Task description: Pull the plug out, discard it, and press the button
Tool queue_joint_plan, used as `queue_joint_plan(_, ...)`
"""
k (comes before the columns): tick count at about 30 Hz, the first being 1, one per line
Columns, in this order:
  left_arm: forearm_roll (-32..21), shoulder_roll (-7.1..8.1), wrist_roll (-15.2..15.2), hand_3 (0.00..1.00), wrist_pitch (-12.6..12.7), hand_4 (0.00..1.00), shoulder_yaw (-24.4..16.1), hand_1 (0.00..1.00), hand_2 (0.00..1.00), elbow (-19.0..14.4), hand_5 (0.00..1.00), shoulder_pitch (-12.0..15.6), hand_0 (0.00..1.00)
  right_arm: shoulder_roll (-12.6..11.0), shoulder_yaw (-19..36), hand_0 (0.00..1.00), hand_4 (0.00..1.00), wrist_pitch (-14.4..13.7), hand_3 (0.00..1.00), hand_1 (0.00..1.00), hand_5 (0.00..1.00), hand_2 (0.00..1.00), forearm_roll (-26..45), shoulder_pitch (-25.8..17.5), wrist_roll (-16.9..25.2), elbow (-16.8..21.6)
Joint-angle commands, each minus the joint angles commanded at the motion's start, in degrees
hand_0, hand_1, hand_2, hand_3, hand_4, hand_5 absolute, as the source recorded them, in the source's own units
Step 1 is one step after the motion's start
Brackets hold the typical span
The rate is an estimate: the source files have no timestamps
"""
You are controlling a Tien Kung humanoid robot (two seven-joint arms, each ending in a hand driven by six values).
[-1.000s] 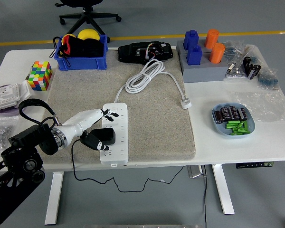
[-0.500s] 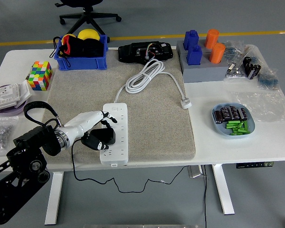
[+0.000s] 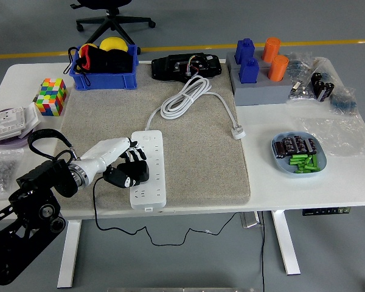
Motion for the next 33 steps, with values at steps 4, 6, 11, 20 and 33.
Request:
queue_joint_plan(4, -0.55, -0.01, 0.12, 0.532, -0.10, 0.756, -0.25, 0.389, 0.398, -0.06, 0.002, 0.01, 0.517, -0.05, -0.02, 0.733, 0.745, -0.01, 0.635, 0.678, 0.600, 0.661, -0.01, -0.04, 0.01, -0.02)
queue_joint_plan(6, -1.02, 0.01, -0.30, 0.532, 0.10, 0.756, -0.41, 0.389, 0.398, -0.14, 0.002, 0.01, 0.517, -0.07, -0.07, 0.733, 0.745, 0.00, 0.635, 0.678, 0.600, 0.661, -0.01, 0.01, 0.01, 0.02)
queue_joint_plan(11, -1.45, 0.08, -1.34, 0.489, 0.78, 0.732, -0.82, 0.319, 0.338, -0.35, 0.002, 0.03, 0.464, -0.02, -0.08, 0.733, 0.745, 0.00, 0.635, 0.678, 0.600, 0.661, 0.07, 0.05, 0.01, 0.00)
queue_joint_plan(20, -1.06, 0.23, -5.41, 0.477, 4.02, 0.724, -1.45, 0.298, 0.328, -0.67, 0.002, 0.26, 0.443, -0.01, -0.02, 0.733, 0.745, 0.00, 0.635, 0.678, 0.600, 0.661, 0.03, 0.07, 0.00, 0.04)
queue_joint_plan(33, 3.40, -0.87, -6.92, 0.494, 6.78, 0.713, -7.93, 0.341, 0.338, 9.70, 0.002, -2.22, 0.489, 0.02, -0.17, 0.733, 0.745, 0.05, 0.635, 0.678, 0.600, 0.660, 0.09, 0.17, -0.01, -0.01)
